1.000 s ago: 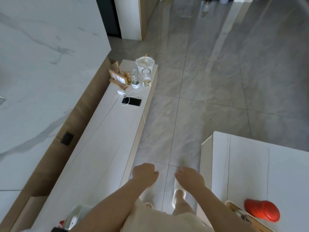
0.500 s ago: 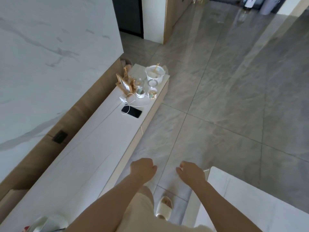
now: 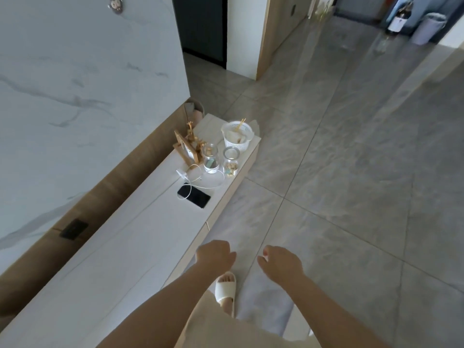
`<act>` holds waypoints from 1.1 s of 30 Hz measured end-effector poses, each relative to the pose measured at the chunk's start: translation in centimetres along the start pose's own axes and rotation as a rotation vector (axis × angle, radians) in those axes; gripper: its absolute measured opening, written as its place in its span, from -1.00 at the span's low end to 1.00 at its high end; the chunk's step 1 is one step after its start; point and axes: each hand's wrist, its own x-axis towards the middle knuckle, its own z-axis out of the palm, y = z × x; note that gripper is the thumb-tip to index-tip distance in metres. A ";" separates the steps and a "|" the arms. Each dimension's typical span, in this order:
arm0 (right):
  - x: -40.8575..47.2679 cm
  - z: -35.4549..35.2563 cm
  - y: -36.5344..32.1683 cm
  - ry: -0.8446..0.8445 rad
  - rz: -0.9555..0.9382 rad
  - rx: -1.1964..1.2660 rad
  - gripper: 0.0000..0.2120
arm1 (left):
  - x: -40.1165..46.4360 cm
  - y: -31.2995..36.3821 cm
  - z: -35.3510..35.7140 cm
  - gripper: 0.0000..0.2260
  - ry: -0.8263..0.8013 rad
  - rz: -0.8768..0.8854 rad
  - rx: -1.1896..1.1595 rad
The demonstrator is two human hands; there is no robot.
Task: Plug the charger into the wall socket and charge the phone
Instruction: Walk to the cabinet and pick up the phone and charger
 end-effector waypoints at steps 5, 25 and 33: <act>5.8 -4.2 -1.1 0.004 -0.056 -0.027 -0.64 | 4.8 -0.6 -3.1 -0.65 -0.012 -0.046 -0.022; 33.5 -17.0 -8.4 -0.264 -0.664 -0.479 -0.81 | 19.4 1.0 -10.1 -0.70 0.026 -0.856 -0.851; 39.1 -12.4 -14.1 -0.365 -0.719 -0.517 -0.65 | 24.2 -3.9 -9.7 -0.70 0.038 -0.994 -1.133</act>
